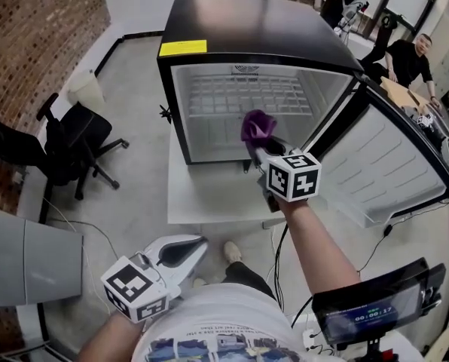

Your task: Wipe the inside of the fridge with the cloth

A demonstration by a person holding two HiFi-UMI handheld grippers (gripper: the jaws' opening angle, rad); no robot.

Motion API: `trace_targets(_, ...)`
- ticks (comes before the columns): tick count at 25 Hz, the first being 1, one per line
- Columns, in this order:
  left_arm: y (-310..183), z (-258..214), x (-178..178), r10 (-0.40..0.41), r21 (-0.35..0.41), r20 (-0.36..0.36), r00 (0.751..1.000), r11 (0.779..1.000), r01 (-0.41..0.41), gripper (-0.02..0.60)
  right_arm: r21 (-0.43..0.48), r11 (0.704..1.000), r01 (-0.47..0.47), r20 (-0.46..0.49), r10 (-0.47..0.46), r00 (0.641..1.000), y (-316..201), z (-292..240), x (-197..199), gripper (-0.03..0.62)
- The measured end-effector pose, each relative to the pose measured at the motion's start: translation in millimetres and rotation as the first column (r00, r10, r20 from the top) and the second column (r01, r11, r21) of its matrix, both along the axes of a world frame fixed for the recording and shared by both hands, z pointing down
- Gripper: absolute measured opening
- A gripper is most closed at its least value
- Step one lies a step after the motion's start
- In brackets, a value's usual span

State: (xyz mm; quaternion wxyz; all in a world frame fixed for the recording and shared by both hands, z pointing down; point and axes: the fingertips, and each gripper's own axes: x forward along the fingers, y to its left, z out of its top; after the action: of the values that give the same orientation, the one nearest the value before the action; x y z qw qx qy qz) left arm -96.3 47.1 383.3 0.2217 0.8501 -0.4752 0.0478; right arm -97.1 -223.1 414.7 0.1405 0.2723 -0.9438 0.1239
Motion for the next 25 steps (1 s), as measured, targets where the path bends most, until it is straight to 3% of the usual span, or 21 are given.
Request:
trace_targets(11, -2, 1, 23, 0.047, -0.015, 0.02, 0.999, 0.999, -0.047, 0.005, -0.038, 0.98, -0.194, -0.089, 0.19, 0.978, -38, 62, 72, 0.067)
trace_targets(16, -5, 2, 13, -0.005, -0.022, 0.02, 1.0, 1.0, 0.005, 0.005, -0.034, 0.977, -0.212, -0.091, 0.208, 0.974, -55, 73, 61, 0.067)
trace_targets(25, -27, 3, 12, -0.029, -0.016, 0.024, 0.999, 0.999, 0.03, 0.005, -0.03, 0.97, -0.24, -0.086, 0.237, 0.968, -86, 82, 59, 0.067)
